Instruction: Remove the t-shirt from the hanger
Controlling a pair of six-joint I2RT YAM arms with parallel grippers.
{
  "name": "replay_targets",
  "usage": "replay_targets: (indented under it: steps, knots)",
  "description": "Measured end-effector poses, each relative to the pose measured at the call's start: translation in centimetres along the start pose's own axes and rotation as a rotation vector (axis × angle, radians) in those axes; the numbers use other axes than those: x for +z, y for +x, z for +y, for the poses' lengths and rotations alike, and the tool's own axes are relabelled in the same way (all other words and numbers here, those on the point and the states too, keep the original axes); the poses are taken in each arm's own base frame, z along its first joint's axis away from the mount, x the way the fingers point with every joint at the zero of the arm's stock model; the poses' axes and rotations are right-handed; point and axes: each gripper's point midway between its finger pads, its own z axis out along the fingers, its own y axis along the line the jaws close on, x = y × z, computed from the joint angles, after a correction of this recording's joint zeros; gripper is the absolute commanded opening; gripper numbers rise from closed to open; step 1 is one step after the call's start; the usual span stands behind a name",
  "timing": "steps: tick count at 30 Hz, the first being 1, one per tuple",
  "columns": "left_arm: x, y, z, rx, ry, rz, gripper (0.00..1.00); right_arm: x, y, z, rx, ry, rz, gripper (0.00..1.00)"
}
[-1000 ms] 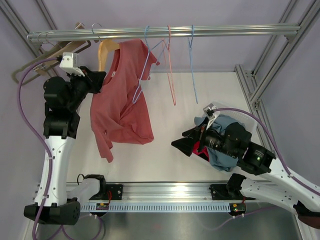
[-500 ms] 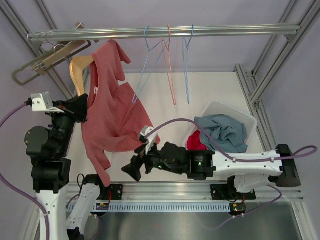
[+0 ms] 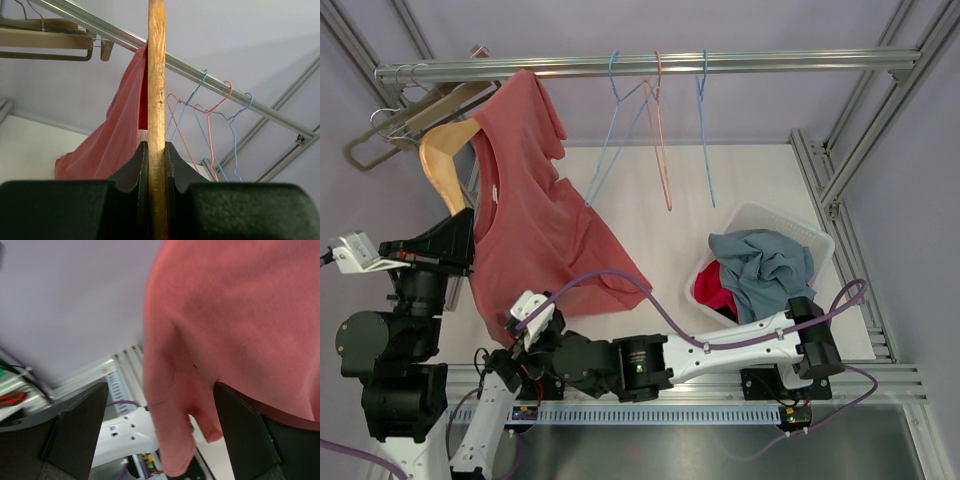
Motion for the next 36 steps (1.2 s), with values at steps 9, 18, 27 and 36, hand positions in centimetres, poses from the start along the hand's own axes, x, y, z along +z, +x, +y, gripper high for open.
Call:
replay_targets:
  steps: [9, 18, 27, 36]
  knots:
    - [-1.4, -2.1, -1.6, -0.032, 0.029, -0.043, 0.00, -0.2, 0.7, 0.1, -0.094, 0.080, -0.011, 0.00]
    - [-1.3, -3.4, -2.5, -0.020, 0.030, -0.036, 0.00, -6.6, 6.5, 10.4, -0.183, -0.269, 0.211, 0.00]
    - [-2.1, -7.1, -6.3, -0.011, 0.116, -0.038, 0.00, -8.4, 9.5, 6.8, -0.141, -0.188, 0.325, 0.00]
    - [-5.0, -7.8, -9.7, -0.051, 0.281, -0.043, 0.00, -11.1, 5.5, -4.7, -0.151, 0.023, 0.298, 0.00]
